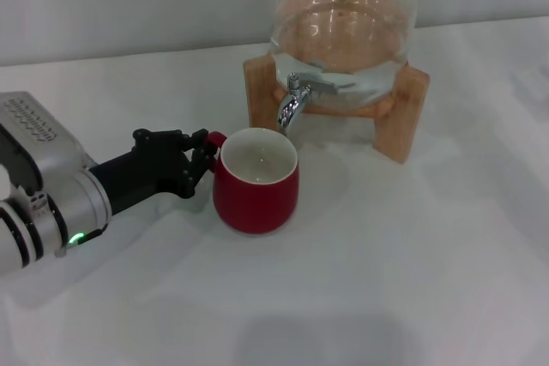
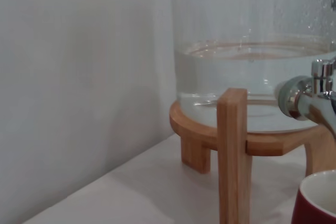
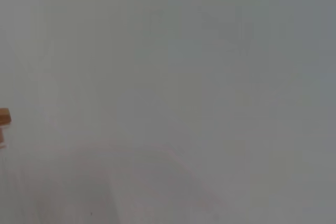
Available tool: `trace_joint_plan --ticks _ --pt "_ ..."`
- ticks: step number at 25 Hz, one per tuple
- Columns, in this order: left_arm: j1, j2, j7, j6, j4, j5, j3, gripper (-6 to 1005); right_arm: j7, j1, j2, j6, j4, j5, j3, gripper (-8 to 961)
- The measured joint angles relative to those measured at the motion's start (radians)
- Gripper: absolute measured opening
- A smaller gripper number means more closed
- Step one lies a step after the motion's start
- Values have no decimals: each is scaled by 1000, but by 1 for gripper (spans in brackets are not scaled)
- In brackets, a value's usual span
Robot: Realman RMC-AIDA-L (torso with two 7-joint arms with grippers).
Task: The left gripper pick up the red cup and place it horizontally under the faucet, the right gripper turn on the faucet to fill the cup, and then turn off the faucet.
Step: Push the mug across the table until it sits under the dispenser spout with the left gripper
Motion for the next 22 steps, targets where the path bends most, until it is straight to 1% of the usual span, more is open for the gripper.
trace_joint_plan --ticks 5,22 --pt "-21 -1 -4 34 -11 21 0 139 -3 0 0 0 0 3 -1 632" --pt "-60 -1 -6 75 -12 28 0 139 -2 3 0 1 0 6 -3 632"
